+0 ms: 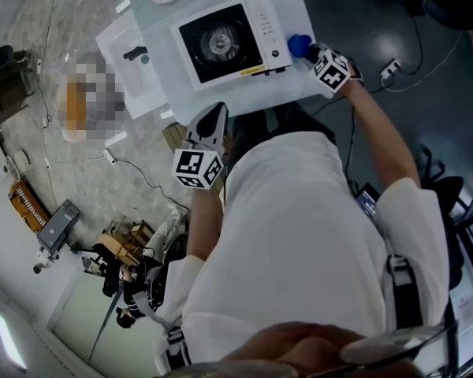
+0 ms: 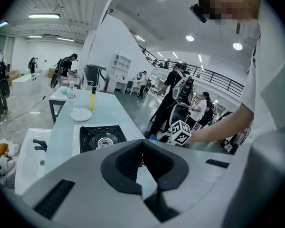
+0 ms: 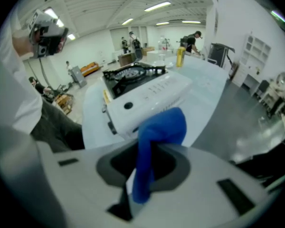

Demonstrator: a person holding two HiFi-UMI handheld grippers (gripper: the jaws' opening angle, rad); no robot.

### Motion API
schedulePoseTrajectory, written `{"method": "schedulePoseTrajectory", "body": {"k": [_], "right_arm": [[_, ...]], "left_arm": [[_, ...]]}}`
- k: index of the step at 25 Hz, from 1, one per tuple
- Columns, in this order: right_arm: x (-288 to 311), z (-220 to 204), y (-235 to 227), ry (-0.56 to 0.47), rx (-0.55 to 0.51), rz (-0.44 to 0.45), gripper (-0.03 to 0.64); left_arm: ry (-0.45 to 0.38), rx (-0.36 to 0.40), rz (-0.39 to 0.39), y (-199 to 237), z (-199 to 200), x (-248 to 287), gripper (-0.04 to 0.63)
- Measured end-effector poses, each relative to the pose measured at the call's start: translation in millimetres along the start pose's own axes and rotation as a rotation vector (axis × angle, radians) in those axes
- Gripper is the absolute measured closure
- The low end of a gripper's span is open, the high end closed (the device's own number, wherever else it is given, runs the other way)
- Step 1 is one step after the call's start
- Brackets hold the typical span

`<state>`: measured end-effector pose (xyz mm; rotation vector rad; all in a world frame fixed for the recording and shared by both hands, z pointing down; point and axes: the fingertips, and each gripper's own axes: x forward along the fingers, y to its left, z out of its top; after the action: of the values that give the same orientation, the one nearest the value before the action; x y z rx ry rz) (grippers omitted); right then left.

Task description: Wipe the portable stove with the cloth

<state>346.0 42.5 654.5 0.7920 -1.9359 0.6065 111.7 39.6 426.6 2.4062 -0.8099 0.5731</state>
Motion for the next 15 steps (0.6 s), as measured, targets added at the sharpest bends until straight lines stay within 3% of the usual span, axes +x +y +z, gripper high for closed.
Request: {"method": "schedulePoseTrajectory", "body": {"k": [6, 15], "right_arm": [[-6, 16, -48, 0.003, 0.113, -0.08, 0.541], [-4, 70, -111, -0.001, 0.16, -0.156, 0.541]], "left_arm": [[-0.007, -0.032, -0.014, 30, -3, 0, 0.563], [-0.009, -0.078, -0.031, 70, -1, 9, 0.563]]}}
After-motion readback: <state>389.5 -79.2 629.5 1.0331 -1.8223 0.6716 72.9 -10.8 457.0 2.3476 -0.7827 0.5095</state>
